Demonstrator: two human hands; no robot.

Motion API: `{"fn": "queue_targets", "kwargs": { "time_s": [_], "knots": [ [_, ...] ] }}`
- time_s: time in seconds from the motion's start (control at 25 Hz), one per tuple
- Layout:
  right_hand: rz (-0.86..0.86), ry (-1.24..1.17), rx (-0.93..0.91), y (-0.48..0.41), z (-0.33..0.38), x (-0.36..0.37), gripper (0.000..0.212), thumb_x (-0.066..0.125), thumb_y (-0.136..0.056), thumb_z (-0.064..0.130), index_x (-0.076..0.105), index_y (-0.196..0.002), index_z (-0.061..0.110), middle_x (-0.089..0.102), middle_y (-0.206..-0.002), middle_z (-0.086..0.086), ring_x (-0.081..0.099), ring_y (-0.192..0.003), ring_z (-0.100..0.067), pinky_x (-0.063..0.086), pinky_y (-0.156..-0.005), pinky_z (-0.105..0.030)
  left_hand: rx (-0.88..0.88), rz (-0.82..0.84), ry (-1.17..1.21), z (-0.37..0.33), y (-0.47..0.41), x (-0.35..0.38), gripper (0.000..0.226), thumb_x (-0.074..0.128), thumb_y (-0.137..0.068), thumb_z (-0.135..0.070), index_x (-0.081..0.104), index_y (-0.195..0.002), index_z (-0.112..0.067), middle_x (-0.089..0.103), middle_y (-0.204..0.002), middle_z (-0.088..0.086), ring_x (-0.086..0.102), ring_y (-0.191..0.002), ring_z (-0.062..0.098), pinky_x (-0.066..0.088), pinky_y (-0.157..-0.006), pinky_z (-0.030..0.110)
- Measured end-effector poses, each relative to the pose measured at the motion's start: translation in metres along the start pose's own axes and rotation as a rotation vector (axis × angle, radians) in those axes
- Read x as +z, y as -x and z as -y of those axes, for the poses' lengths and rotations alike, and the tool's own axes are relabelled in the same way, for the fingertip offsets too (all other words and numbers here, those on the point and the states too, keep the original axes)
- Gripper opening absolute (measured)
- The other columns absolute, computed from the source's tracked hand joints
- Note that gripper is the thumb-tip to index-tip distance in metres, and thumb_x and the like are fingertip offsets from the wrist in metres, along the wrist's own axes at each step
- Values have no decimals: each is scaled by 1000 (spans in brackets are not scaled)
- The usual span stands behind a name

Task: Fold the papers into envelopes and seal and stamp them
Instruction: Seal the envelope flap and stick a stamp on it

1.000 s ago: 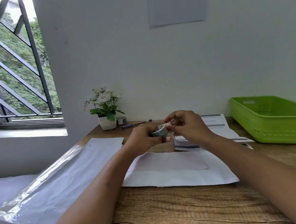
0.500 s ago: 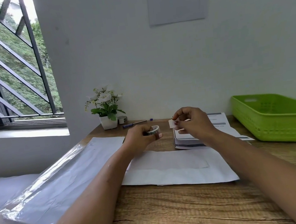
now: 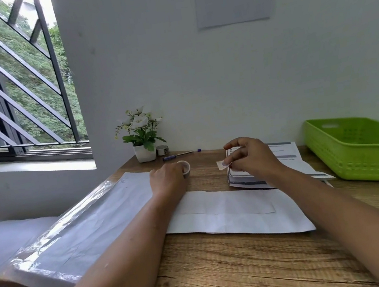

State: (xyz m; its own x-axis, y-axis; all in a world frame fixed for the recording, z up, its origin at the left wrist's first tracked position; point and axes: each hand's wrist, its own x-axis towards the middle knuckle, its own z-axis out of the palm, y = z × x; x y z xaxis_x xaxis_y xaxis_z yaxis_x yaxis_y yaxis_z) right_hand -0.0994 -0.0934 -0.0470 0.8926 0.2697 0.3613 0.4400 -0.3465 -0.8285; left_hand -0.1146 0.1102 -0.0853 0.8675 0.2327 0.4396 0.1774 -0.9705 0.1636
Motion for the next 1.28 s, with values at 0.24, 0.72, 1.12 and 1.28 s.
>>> {"fn": "queue_targets", "kwargs": {
  "time_s": [0.24,0.72,1.12,1.28],
  "knots": [
    [36,-76,68,-6,-1,-12,32,73,-75,0,60,-102,12,74,-87,-11,69,-94,-22,59,-81,-34,20,6,87,0,-8,7,25,48,-90,-19,58,-112,-23,67,-109,6,61,-98,27,38,-69,30],
    [94,66,75,20,1,-58,37,80,-69,3,60,-95,20,70,-84,-2,66,-83,-20,53,-88,-43,374,130,443,-90,46,-28,25,56,-87,-44,52,-100,-23,63,-89,-2,57,-81,19,48,-67,33],
    [217,-94,239,36,-7,-68,21,67,-83,-1,59,-97,12,69,-81,-9,66,-71,-13,59,-66,-25,161,270,902,-93,48,-11,5,63,-88,-16,64,-90,-20,70,-81,-6,58,-62,-4,43,-56,12],
    [213,-108,220,38,-7,-75,23,62,-85,-6,58,-102,10,69,-86,-12,68,-74,-15,59,-66,-23,176,347,965,-95,49,-11,7,62,-90,-19,68,-87,-19,74,-78,-7,60,-63,-6,42,-60,13]
  ]
}}
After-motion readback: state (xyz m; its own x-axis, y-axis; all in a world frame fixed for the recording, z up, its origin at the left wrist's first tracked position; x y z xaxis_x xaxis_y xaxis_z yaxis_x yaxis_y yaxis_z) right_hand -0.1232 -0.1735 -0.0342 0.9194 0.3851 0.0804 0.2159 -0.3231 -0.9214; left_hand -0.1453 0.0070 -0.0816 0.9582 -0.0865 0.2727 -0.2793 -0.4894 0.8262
